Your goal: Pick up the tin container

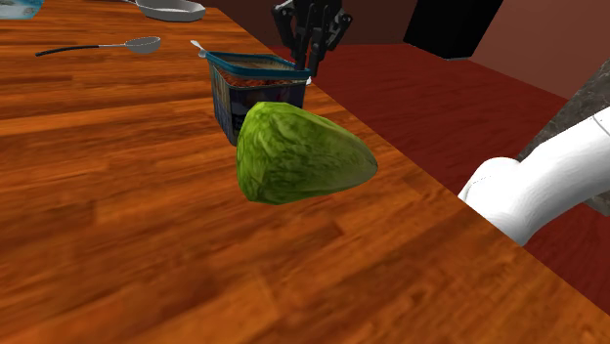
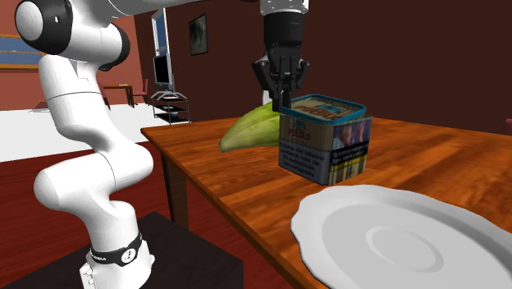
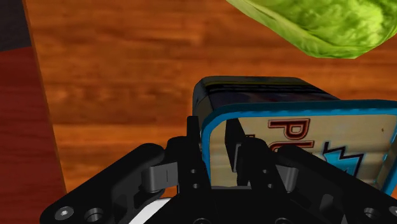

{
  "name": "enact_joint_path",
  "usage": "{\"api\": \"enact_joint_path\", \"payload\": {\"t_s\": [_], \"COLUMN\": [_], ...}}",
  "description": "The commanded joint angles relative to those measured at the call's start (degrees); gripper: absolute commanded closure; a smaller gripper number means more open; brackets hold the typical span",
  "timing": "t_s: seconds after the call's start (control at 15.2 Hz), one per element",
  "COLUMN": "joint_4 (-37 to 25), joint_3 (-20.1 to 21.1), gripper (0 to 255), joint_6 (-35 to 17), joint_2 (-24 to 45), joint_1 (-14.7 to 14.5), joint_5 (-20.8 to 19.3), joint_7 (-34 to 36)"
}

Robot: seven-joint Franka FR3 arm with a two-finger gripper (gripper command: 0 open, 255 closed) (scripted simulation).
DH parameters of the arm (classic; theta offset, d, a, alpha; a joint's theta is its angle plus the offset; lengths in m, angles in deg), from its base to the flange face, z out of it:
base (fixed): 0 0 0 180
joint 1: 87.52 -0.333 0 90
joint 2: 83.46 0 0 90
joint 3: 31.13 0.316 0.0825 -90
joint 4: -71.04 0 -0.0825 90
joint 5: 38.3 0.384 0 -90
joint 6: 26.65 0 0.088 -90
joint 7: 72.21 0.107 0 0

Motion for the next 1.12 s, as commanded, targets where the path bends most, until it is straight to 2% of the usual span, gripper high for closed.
{"api": "enact_joint_path", "payload": {"t_s": [0.0, 1.06], "joint_4": [-0.1, -19.1], "joint_3": [0.0, 0.7], "gripper": [255, 255], "joint_6": [0.0, 12.6], "joint_2": [0.2, 6.9], "joint_1": [0.1, 0.4], "joint_5": [-0.1, -1.7], "joint_7": [0.0, 2.1]}}
